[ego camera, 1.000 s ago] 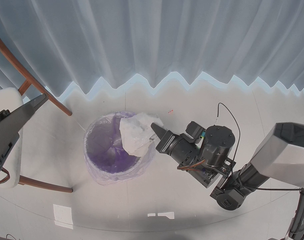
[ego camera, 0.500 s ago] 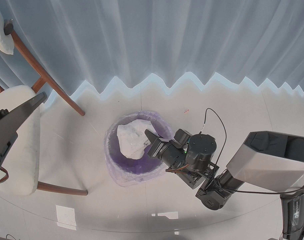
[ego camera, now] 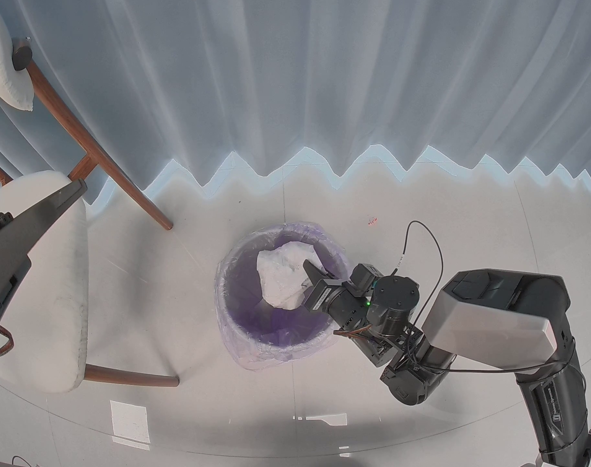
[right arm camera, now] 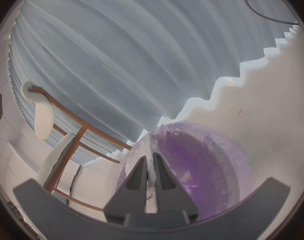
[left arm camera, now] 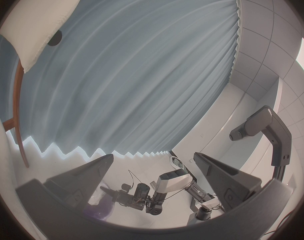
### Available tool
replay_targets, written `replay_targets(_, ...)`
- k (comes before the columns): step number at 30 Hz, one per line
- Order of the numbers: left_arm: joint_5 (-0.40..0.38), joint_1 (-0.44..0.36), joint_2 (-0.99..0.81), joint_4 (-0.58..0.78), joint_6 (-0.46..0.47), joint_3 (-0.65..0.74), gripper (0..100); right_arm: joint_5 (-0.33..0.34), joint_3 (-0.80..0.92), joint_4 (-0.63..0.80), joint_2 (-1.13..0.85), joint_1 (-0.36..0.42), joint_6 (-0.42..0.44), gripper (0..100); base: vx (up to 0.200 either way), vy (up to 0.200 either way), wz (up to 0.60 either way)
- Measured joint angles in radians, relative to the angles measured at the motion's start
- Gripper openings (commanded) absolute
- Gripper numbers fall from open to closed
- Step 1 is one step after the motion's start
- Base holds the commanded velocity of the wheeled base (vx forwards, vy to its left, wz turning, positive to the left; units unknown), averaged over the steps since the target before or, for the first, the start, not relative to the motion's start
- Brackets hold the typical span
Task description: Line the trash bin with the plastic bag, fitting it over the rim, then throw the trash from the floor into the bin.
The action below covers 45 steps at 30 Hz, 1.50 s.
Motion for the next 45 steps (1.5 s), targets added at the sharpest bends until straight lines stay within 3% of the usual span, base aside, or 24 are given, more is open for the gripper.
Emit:
replay_targets(6, 0.0, 0.0, 0.0, 0.0, 0.0, 0.0, 100, 0.0, 0.036, -0.001, 0.01, 0.011, -0.001, 0, 0.0, 0.0, 0.0)
replay_targets(7, 0.0, 0.0, -0.001, 0.0, 0.0, 0.0, 100, 0.001, 0.039, 0.0, 0.011, 0.016, -0.001, 100, 0.0, 0.0, 0.0)
replay_targets(19, 0.003, 0.0, -0.002, -0.011, 0.0, -0.001, 100, 0.0, 0.095, -0.001, -0.045, 0.016, 0.01, 100, 0.0, 0.0, 0.0)
replay_targets(29, 0.003, 0.046, -0.037, -0.009, 0.0, -0.011, 100, -0.001, 0.31, -0.001, -0.357, 0.014, -0.036, 100, 0.0, 0.0, 0.0)
replay_targets(37, 0.001, 0.206, -0.077, 0.021, 0.001, -0.018, 100, -0.009, 0.61, 0.036, -0.739, -0.046, -0.177, 100, 0.0, 0.0, 0.0)
replay_targets(45, 0.0, 0.363, -0.183, 0.138, 0.015, 0.007, 100, -0.009, 0.844, 0.171, -1.134, -0.185, -0.323, 100, 0.0, 0.0, 0.0)
